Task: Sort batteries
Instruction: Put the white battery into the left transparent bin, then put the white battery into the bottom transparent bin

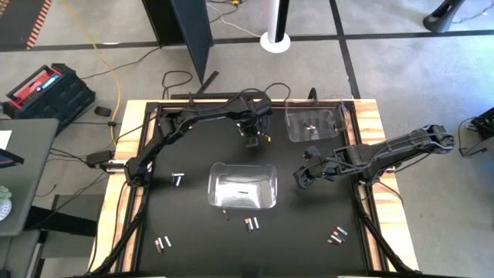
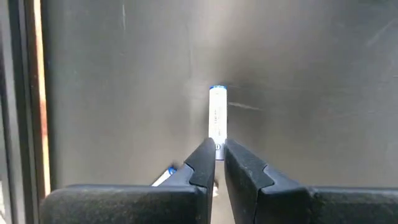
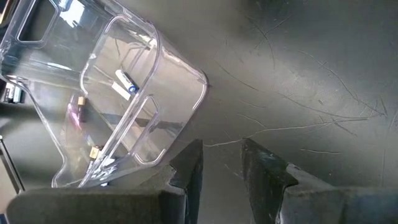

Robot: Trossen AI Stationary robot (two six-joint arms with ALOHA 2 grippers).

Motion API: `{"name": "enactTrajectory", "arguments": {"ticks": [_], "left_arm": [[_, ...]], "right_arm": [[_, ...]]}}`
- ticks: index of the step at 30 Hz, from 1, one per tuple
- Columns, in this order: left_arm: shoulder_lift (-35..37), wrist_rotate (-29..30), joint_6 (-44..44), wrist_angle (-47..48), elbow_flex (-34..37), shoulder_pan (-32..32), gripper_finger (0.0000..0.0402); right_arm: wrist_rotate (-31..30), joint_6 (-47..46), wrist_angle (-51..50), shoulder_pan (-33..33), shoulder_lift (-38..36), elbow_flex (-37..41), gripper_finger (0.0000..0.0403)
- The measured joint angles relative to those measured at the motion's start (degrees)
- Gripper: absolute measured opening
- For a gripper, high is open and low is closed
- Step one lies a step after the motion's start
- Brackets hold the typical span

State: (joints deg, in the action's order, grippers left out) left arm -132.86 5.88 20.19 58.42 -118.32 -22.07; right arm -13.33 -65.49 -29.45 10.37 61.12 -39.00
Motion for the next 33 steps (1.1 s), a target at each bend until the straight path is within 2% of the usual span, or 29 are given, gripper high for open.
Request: {"name": "enactTrajectory", "arguments": {"ticks": [7,27,33], "left_arm": [[0.00,-2.65,-0.37,3.30,-0.44,1.80,0.0026],[0.15,-4.16,-3.99,5.49,-0.46,3.15,0.0027],[0.17,-4.12,-2.67,5.07,-0.46,3.13,0.0027]], "right_arm": [[-0.01,0.78,-0.02,0.01,0.00,0.00,0.0127],[-0.01,1.49,-0.02,0.02,0.00,0.00,0.0127],[-0.01,1.49,-0.02,0.02,0.00,0.00,0.0127]]}}
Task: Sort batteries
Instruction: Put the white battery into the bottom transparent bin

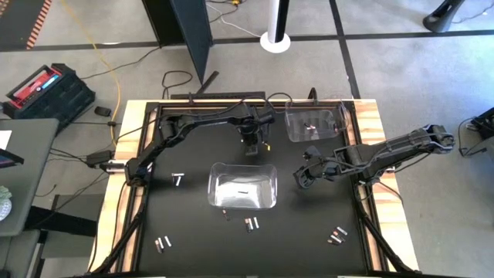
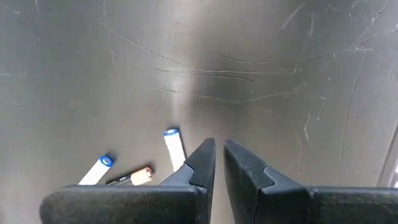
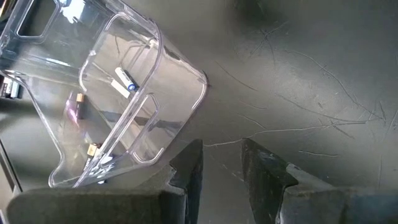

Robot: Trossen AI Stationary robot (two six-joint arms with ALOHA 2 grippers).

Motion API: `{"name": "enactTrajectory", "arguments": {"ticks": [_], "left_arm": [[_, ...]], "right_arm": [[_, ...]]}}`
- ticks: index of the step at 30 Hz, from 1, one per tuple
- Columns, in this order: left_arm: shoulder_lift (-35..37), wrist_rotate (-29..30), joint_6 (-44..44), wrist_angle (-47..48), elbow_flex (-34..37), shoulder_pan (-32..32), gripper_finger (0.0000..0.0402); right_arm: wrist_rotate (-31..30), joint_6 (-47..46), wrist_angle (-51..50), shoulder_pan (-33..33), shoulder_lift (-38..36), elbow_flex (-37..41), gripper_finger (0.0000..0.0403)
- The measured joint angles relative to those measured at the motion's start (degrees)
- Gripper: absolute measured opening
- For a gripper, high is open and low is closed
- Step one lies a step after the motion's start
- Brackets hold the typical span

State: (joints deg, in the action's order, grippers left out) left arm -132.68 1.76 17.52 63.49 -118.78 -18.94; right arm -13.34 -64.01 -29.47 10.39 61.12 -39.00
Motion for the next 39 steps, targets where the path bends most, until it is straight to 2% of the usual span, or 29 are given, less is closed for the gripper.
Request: {"name": "enactTrajectory", "arguments": {"ticks": [8,18,21,39], "left_arm": [[-0.22,1.09,0.08,-5.29,0.00,-1.59,0.0044],[-0.46,1.14,-1.12,-4.19,0.00,-5.50,0.0146],[-0.47,1.43,-0.72,-4.22,0.00,-5.77,0.0164],[-5.25,2.78,-1.82,-2.41,-1.53,-5.95,0.0165]], "right_arm": [[0.00,0.01,0.00,0.02,0.00,0.00,0.0127],[0.02,0.07,0.02,0.00,0.01,0.00,0.0127],[0.02,0.08,0.02,0.00,0.02,0.00,0.0127],[0.05,-2.23,2.15,-0.35,0.02,-0.02,0.0127]]}}
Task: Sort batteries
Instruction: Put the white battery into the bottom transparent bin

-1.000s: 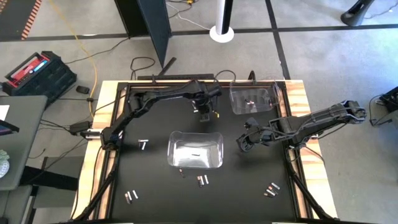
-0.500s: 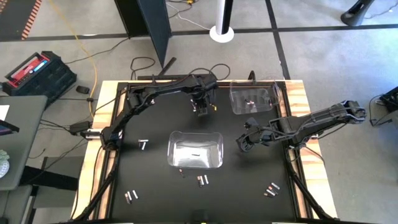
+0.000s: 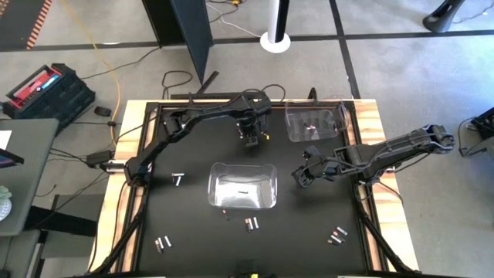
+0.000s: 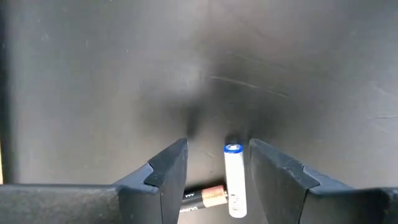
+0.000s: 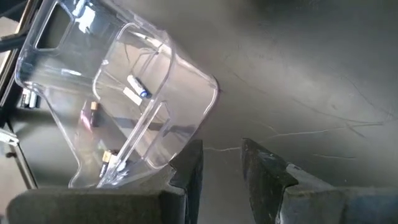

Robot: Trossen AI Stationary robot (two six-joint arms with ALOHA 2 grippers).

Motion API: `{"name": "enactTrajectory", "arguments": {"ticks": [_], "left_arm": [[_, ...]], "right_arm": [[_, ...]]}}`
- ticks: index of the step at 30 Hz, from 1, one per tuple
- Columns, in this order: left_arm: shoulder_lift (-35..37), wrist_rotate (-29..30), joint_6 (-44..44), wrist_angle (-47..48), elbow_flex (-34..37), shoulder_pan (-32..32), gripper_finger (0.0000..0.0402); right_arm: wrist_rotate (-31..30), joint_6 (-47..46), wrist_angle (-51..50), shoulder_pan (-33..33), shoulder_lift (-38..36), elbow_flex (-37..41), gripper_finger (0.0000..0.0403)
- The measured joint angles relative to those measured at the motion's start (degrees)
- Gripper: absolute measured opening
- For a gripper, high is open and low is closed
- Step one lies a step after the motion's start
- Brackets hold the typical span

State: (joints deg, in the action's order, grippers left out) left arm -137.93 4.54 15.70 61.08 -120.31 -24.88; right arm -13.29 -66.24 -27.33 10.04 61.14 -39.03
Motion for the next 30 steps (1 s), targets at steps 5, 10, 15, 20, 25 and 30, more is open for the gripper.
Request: {"name": "enactTrajectory", "arguments": {"ticks": [5,10,15,20,25,30], "left_arm": [[-0.11,0.68,0.39,2.98,0.02,0.00,0.0165],[-0.11,0.92,0.64,4.28,0.04,-0.07,0.0165],[-0.11,0.90,1.45,4.32,0.04,-0.23,0.0162],[-0.08,0.36,2.08,4.24,0.04,-0.65,0.0140],[-0.06,0.39,2.38,3.85,0.04,-0.92,0.0105],[-0.06,0.41,3.44,3.25,0.04,-0.94,0.0069]], "right_arm": [[0.01,-0.24,0.17,-0.17,0.00,0.00,0.0127],[0.01,-0.37,0.51,-0.95,0.00,0.00,0.0127],[0.01,-0.37,1.40,-1.65,0.00,0.00,0.0127],[0.01,-0.34,2.55,-1.98,0.00,0.00,0.0127],[0.01,-0.37,2.75,-1.97,0.00,0.00,0.0127],[0.01,-0.37,2.75,-1.97,0.00,0.00,0.0127]]}}
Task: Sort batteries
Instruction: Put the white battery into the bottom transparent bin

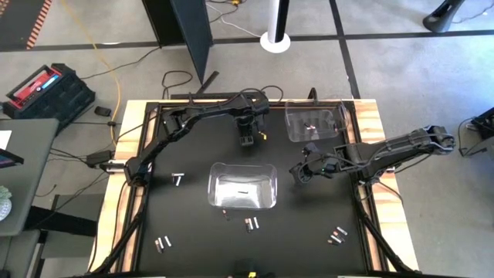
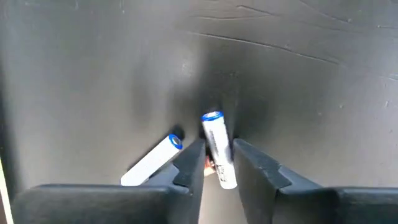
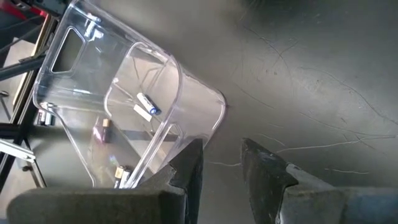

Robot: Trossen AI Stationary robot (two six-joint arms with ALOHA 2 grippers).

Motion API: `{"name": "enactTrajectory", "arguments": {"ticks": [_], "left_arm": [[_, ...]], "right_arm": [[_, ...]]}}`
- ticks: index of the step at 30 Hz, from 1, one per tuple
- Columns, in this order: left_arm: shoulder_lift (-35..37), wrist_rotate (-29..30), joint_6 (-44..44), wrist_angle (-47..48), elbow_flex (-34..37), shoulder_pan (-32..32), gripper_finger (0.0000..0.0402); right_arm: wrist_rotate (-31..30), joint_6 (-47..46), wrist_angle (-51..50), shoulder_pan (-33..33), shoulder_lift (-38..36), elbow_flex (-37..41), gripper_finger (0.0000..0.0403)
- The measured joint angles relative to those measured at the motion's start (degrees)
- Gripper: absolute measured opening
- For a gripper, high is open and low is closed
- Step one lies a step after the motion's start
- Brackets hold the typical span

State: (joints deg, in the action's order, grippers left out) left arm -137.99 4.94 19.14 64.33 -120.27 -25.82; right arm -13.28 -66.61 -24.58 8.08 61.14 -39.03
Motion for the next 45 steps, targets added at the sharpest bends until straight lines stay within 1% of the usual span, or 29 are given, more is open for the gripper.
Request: {"name": "enactTrajectory", "arguments": {"ticks": [5,9,15,27,34,39,43,45], "left_arm": [[0.05,-0.01,0.81,-0.23,0.00,0.00,0.0039],[0.15,0.03,1.05,-0.21,0.00,0.26,0.0024],[0.22,-1.52,1.31,0.57,0.00,0.85,0.0021],[1.51,-1.97,0.75,2.93,0.04,1.07,0.0020],[5.21,-4.74,-2.38,3.82,0.04,1.11,0.0020],[9.80,-5.36,-5.00,4.43,0.04,1.11,0.0020],[14.74,-9.94,-7.05,4.31,0.04,1.09,0.0020],[17.20,-11.21,-8.12,4.39,0.04,1.31,0.0020]], "right_arm": [[0.00,0.01,0.00,0.00,0.00,0.00,0.0127],[0.00,0.02,0.00,0.00,0.00,0.00,0.0127],[0.00,0.07,-0.03,0.00,0.00,0.00,0.0127],[0.00,0.68,-0.33,0.02,0.00,0.00,0.0127],[0.00,1.32,-0.78,0.02,-0.02,0.00,0.0127],[0.00,2.38,-0.67,0.02,-0.02,0.00,0.0127],[0.00,2.96,-0.66,0.02,-0.02,0.00,0.0127],[0.00,3.87,-0.59,0.02,-0.02,0.00,0.0127]]}}
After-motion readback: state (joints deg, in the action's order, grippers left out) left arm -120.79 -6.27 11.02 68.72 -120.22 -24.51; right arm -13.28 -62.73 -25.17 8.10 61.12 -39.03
